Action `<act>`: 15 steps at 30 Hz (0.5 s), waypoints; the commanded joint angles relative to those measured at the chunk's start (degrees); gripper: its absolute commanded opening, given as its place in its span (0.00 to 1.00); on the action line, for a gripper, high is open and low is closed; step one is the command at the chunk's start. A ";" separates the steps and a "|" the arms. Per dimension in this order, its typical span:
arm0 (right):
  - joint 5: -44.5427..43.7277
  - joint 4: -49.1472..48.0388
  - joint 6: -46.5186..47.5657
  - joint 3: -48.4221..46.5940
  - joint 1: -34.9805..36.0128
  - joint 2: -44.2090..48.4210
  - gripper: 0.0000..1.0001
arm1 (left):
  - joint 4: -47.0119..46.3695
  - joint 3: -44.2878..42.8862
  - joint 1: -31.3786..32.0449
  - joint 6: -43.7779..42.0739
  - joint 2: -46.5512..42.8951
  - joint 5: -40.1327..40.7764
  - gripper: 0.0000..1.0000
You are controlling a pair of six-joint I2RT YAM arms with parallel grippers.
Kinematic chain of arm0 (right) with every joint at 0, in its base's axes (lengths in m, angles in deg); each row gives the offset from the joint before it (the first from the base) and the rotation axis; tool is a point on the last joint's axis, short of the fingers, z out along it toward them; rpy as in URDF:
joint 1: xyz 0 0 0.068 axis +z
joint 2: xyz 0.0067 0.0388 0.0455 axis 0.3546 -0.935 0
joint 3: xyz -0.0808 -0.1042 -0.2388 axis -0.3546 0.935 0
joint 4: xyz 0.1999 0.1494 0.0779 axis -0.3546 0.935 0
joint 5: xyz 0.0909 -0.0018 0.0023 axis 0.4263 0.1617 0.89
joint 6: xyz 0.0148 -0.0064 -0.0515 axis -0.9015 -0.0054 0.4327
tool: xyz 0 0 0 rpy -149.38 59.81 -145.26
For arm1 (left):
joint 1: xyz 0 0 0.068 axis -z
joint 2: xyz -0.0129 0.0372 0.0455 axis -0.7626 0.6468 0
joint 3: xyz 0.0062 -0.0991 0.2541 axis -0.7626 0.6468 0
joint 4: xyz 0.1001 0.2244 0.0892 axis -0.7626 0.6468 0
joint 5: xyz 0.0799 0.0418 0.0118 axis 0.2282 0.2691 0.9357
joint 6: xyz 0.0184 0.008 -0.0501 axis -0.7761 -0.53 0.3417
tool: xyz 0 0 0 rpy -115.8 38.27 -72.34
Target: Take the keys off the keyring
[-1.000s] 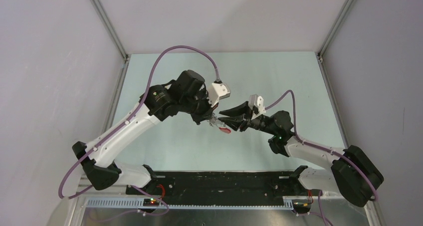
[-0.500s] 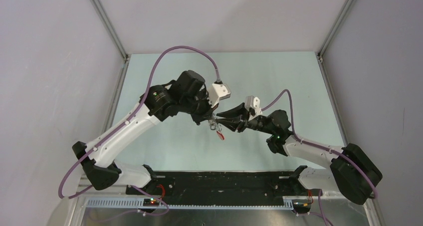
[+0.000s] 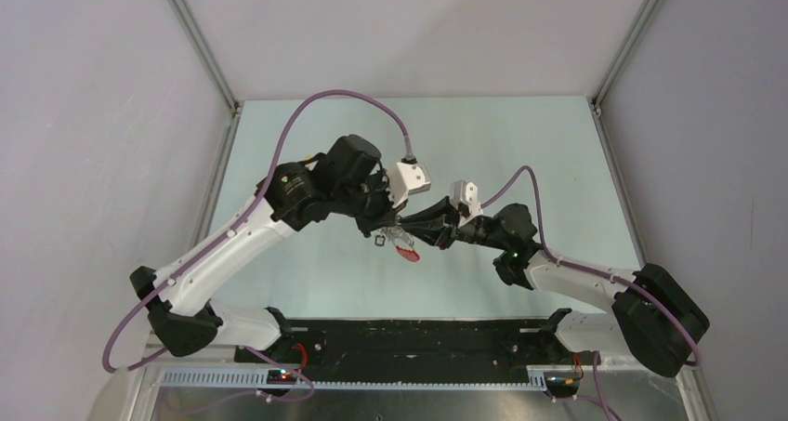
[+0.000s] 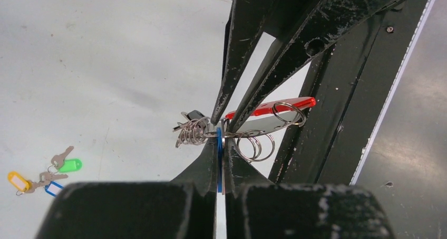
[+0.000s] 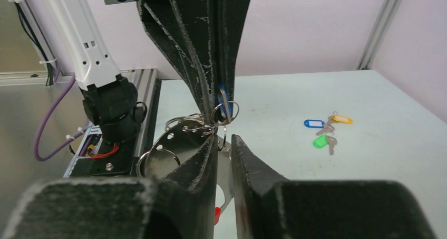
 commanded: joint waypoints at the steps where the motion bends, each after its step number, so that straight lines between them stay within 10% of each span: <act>1: 2.49 -2.27 1.29 -2.36 0.94 -0.23 0.16 | -2.35 -1.89 0.64 -1.74 -1.79 -1.69 0.00; 5: 3.00 -2.59 1.50 -2.36 1.33 -0.11 0.01 | -2.33 -1.81 0.67 -1.84 -1.98 -1.40 0.00; 15: 3.75 -3.12 3.94 -0.64 1.62 3.30 0.00 | -2.47 -2.53 0.42 1.01 -2.62 5.87 0.00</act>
